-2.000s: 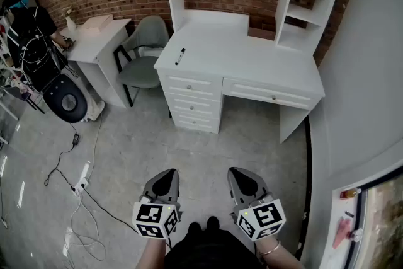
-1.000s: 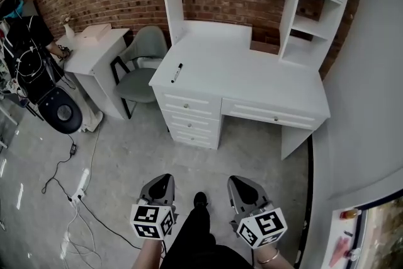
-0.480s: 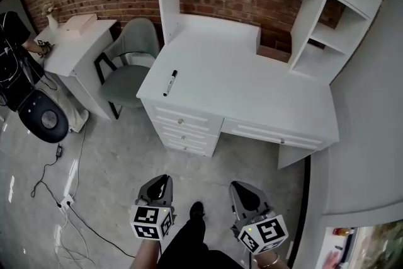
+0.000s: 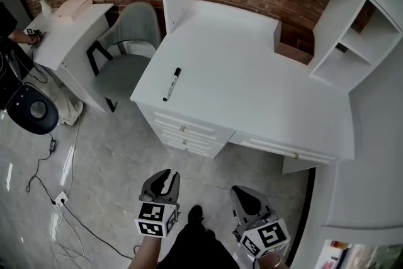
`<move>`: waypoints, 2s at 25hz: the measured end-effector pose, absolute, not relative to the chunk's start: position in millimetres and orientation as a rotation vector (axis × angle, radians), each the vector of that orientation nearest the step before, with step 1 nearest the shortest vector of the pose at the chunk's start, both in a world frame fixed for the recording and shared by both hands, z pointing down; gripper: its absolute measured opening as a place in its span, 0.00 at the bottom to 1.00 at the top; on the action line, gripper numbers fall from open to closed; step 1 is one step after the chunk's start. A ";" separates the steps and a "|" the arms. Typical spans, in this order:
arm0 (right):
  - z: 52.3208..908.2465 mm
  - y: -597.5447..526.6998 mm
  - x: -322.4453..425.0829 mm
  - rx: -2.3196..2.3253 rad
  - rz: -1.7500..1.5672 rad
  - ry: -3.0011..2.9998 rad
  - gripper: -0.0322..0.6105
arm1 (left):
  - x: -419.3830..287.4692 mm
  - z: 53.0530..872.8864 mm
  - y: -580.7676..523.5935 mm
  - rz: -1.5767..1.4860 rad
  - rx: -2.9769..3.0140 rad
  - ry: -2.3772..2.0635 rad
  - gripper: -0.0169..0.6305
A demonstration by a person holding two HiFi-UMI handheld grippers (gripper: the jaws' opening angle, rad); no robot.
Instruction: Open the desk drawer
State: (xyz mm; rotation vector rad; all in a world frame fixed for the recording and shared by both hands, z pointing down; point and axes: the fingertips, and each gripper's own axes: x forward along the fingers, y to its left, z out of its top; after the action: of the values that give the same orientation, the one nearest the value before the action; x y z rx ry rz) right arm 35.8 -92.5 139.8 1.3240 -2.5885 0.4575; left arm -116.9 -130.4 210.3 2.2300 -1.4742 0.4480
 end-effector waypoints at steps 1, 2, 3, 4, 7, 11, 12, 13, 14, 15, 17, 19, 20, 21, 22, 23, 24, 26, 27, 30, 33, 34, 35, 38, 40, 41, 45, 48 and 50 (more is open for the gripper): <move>148.9 -96.9 36.0 1.317 0.463 -2.586 0.06 | -116.5 220.4 -136.6 0.450 2.223 -1.478 0.14; 159.2 -100.7 36.1 1.309 0.470 -2.586 0.06 | -116.4 230.6 -142.2 0.451 2.215 -1.485 0.15; 170.6 -104.1 35.9 1.301 0.478 -2.587 0.06 | -116.4 241.1 -147.5 0.451 2.209 -1.494 0.17; 183.0 -107.4 35.4 1.291 0.484 -2.591 0.06 | -116.4 252.6 -152.5 0.451 2.204 -1.502 0.18; 224.8 -113.9 34.3 1.253 0.481 -2.607 0.06 | -114.2 297.1 -161.2 0.467 2.193 -1.509 0.20; 293.7 -123.8 38.8 1.228 0.480 -2.617 0.06 | -109.0 364.6 -175.6 0.472 2.195 -1.522 0.21; 311.5 -125.7 40.2 1.224 0.481 -2.616 0.06 | -107.7 381.6 -179.2 0.468 2.196 -1.525 0.21; 329.0 -127.2 40.9 1.218 0.479 -2.617 0.06 | -107.1 398.5 -182.4 0.466 2.196 -1.529 0.21; 346.4 -128.8 41.2 1.213 0.478 -2.620 0.06 | -107.3 415.5 -185.6 0.467 2.197 -1.533 0.21; 363.7 -130.8 41.5 1.209 0.480 -2.623 0.06 | -107.5 432.6 -189.1 0.470 2.197 -1.536 0.21; 397.5 -136.2 43.2 1.208 0.487 -2.626 0.06 | -107.2 465.6 -196.5 0.468 2.196 -1.542 0.21; 428.5 -142.5 44.9 1.213 0.490 -2.634 0.06 | -106.3 496.5 -204.1 0.464 2.198 -1.547 0.23; 443.1 -145.6 45.5 1.218 0.488 -2.638 0.06 | -105.8 511.3 -208.0 0.464 2.202 -1.548 0.23; 457.6 -148.7 46.2 1.225 0.485 -2.642 0.06 | -105.0 525.9 -212.3 0.465 2.209 -1.549 0.24; 472.0 -151.9 46.9 1.231 0.479 -2.645 0.06 | -104.3 540.5 -217.2 0.465 2.216 -1.552 0.24; 486.3 -155.0 47.4 1.236 0.473 -2.649 0.06 | -103.7 555.1 -222.3 0.465 2.224 -1.555 0.25; 499.9 -157.8 47.6 1.240 0.465 -2.653 0.06 | -103.5 569.9 -227.0 0.466 2.231 -1.558 0.25; 524.2 -162.0 47.2 1.241 0.450 -2.665 0.06 | -104.1 599.1 -234.3 0.474 2.236 -1.562 0.26; 534.9 -163.5 47.0 1.241 0.443 -2.670 0.06 | -104.3 612.4 -237.3 0.477 2.237 -1.563 0.27; 563.4 -166.3 48.7 1.250 0.424 -2.680 0.06 | -104.3 648.1 -244.4 0.476 2.233 -1.570 0.27; 587.1 -168.5 53.1 1.274 0.423 -2.685 0.06 | -105.9 680.4 -250.7 0.481 2.217 -1.585 0.27; 593.6 -169.0 55.2 1.280 0.427 -2.687 0.06 | -105.7 690.1 -253.2 0.486 2.212 -1.587 0.27; 599.3 -169.1 57.4 1.284 0.428 -2.689 0.06 | -105.0 699.5 -255.6 0.493 2.209 -1.587 0.27; 613.5 -168.8 63.6 1.291 0.417 -2.694 0.06 | -104.5 726.2 -263.7 0.533 2.196 -1.598 0.27; 621.0 -168.6 65.7 1.294 0.412 -2.698 0.06 | -107.7 741.5 -269.7 0.564 2.182 -1.612 0.27; 623.2 -168.1 66.0 1.296 0.407 -2.703 0.06 | -109.1 748.8 -272.5 0.575 2.173 -1.616 0.27; 625.5 -164.8 64.4 1.295 0.389 -2.740 0.06 | -109.8 776.0 -281.7 0.592 2.136 -1.596 0.27; 634.7 -159.7 67.7 1.291 0.396 -2.703 0.06 | -106.3 785.7 -290.7 0.592 2.128 -1.577 0.27; 637.4 -158.1 68.8 1.292 0.391 -2.696 0.06 | -105.4 790.2 -298.4 0.599 2.122 -1.577 0.27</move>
State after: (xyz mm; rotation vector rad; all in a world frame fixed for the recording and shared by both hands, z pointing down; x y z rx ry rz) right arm 68.8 -158.1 637.4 1.2920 -2.6958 0.3911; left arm -105.4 -298.4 790.2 2.1225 -1.5765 0.5991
